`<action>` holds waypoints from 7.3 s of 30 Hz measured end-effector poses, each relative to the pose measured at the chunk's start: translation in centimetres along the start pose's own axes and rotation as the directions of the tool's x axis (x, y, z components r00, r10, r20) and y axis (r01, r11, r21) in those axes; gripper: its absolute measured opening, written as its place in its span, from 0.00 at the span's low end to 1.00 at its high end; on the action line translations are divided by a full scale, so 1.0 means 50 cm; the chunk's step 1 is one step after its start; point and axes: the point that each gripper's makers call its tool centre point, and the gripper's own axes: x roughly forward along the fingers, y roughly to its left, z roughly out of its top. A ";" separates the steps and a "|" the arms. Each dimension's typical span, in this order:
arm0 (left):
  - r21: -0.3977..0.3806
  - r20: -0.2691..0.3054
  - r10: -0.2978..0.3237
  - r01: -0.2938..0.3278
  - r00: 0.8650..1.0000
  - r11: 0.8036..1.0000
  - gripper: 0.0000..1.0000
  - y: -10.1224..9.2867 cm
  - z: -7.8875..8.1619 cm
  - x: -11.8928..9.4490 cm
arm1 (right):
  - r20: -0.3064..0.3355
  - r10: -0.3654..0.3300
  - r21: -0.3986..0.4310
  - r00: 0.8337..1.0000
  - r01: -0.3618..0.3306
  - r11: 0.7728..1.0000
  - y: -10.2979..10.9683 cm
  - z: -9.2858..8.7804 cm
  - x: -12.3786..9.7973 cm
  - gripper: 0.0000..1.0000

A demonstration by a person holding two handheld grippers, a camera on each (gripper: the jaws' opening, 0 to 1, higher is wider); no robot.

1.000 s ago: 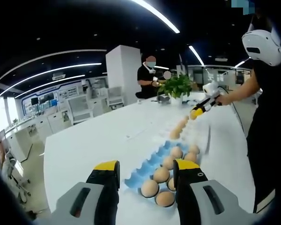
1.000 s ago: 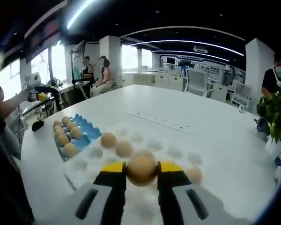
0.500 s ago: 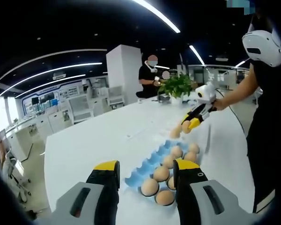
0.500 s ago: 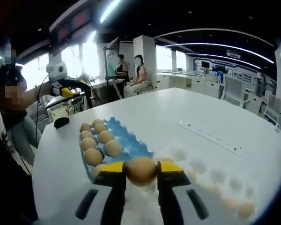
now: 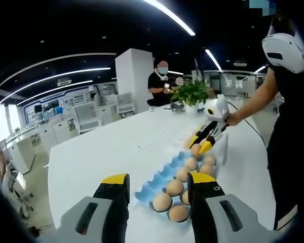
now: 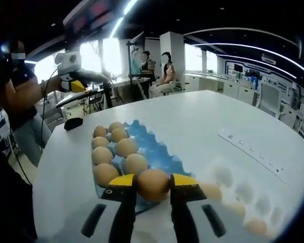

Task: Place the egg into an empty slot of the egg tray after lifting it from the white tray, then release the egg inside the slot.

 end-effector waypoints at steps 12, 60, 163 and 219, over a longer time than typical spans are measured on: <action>-0.001 0.002 -0.007 0.007 1.000 1.000 0.46 -0.002 0.001 0.006 | -0.034 0.017 -0.011 0.999 -0.017 1.000 0.005 -0.018 0.013 0.26; 0.014 0.004 -0.007 0.007 1.000 1.000 0.45 0.003 0.017 0.008 | -0.071 0.114 0.009 0.991 -0.114 0.993 0.012 -0.028 0.030 0.27; -0.021 -0.026 0.028 -0.029 0.999 0.999 0.45 0.035 -0.026 -0.003 | 0.032 0.198 -0.197 0.980 -0.188 0.962 0.069 0.168 0.211 0.26; -0.046 -0.022 0.038 -0.039 0.999 0.998 0.45 0.054 -0.049 -0.005 | -0.040 0.263 -0.213 0.964 -0.266 0.940 0.119 0.154 0.347 0.27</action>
